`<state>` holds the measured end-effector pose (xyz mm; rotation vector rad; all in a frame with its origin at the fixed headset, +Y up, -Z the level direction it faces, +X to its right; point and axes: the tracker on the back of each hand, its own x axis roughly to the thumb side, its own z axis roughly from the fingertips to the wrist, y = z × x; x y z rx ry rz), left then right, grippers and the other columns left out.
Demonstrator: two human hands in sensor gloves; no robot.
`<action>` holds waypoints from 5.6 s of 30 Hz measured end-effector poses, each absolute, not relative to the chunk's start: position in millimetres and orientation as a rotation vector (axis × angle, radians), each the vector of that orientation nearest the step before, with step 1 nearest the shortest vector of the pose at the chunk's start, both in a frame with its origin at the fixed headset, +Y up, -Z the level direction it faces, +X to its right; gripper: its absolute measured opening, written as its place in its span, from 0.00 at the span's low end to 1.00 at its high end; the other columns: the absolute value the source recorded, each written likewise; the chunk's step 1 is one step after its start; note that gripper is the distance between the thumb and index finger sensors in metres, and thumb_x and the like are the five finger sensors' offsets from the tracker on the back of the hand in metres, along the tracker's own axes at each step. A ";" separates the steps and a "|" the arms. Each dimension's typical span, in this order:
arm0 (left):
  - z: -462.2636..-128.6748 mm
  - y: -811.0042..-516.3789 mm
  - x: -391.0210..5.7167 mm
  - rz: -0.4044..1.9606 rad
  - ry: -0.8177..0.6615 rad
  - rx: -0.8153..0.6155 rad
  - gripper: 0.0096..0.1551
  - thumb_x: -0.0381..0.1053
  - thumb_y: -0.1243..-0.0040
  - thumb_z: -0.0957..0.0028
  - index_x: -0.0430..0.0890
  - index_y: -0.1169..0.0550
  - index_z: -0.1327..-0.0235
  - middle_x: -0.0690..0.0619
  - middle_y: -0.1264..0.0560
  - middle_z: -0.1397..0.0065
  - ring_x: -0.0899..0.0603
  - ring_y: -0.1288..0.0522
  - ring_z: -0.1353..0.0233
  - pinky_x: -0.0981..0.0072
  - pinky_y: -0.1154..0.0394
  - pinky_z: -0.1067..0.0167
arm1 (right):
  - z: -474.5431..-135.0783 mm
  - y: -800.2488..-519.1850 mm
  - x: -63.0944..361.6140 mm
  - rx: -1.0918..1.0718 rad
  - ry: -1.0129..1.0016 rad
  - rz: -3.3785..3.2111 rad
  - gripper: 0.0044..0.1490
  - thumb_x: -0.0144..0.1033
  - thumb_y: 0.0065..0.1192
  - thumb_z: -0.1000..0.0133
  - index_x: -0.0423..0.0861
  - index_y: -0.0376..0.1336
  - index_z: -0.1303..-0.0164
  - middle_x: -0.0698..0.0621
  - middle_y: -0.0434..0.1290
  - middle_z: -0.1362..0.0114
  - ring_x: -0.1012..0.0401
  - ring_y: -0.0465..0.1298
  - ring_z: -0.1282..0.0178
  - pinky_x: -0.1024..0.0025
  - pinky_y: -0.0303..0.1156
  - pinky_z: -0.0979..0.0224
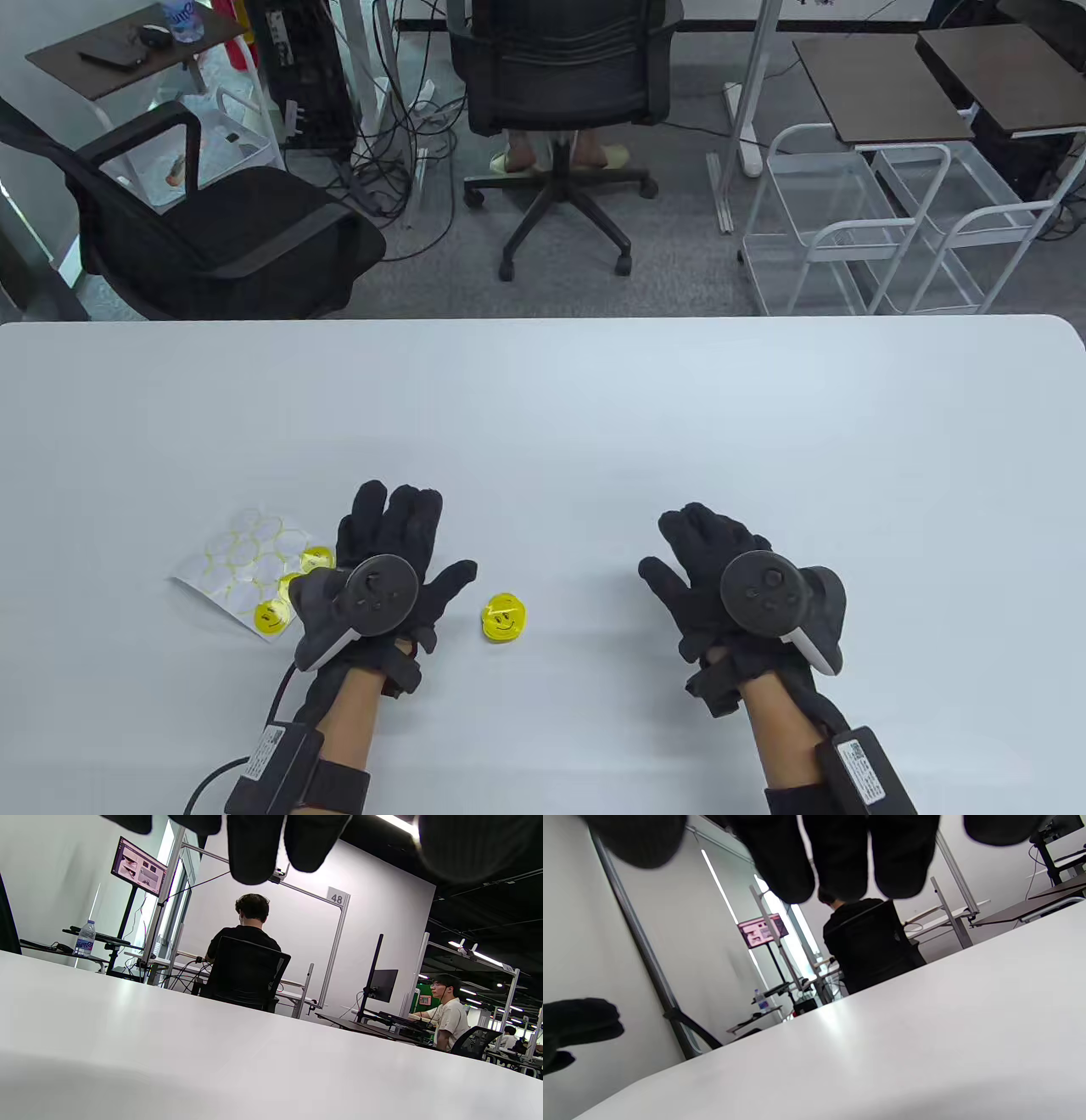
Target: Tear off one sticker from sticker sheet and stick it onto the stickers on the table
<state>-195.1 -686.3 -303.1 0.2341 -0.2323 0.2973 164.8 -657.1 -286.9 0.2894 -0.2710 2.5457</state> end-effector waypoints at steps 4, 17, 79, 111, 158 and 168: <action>-298.0 -686.0 -197.2 0.344 -0.257 0.252 0.53 0.74 0.45 0.50 0.49 0.43 0.17 0.41 0.44 0.12 0.29 0.57 0.16 0.29 0.50 0.26 | -286.5 -655.7 162.6 0.303 -0.277 2.541 0.47 0.61 0.51 0.44 0.40 0.63 0.24 0.34 0.66 0.18 0.29 0.63 0.22 0.19 0.54 0.30; -303.3 -700.4 -190.3 0.284 -0.257 0.179 0.51 0.72 0.45 0.48 0.50 0.43 0.16 0.43 0.45 0.12 0.29 0.58 0.15 0.31 0.50 0.24 | -288.6 -660.2 158.6 0.309 -0.233 2.531 0.46 0.61 0.51 0.44 0.40 0.64 0.24 0.33 0.66 0.19 0.29 0.64 0.23 0.19 0.54 0.31; -347.7 -742.6 -305.6 -0.068 0.150 -0.189 0.40 0.49 0.29 0.51 0.49 0.34 0.25 0.48 0.29 0.22 0.37 0.24 0.29 0.60 0.19 0.34 | -286.6 -658.3 152.0 0.374 -0.197 2.460 0.48 0.61 0.48 0.44 0.39 0.64 0.24 0.32 0.66 0.19 0.28 0.65 0.24 0.18 0.54 0.32; -272.2 -623.3 -139.1 0.193 -0.390 0.606 0.34 0.43 0.35 0.48 0.49 0.32 0.26 0.47 0.28 0.22 0.35 0.26 0.25 0.53 0.23 0.31 | -284.9 -658.7 147.3 0.355 -0.214 2.292 0.54 0.70 0.48 0.48 0.37 0.66 0.30 0.41 0.76 0.44 0.46 0.75 0.52 0.43 0.68 0.48; -215.3 -656.5 -65.9 -0.056 -0.760 0.673 0.46 0.56 0.36 0.48 0.48 0.45 0.21 0.42 0.43 0.16 0.30 0.42 0.19 0.44 0.35 0.25 | -286.0 -675.7 153.1 0.066 -0.136 1.758 0.25 0.43 0.68 0.45 0.38 0.75 0.49 0.55 0.79 0.66 0.65 0.75 0.79 0.68 0.74 0.79; -251.9 -663.2 -115.5 0.767 -0.384 0.374 0.74 0.72 0.37 0.53 0.37 0.68 0.25 0.32 0.69 0.18 0.22 0.62 0.20 0.35 0.49 0.24 | -282.7 -663.5 167.4 0.127 -0.229 1.693 0.25 0.44 0.67 0.46 0.38 0.75 0.49 0.55 0.79 0.66 0.65 0.75 0.79 0.68 0.74 0.78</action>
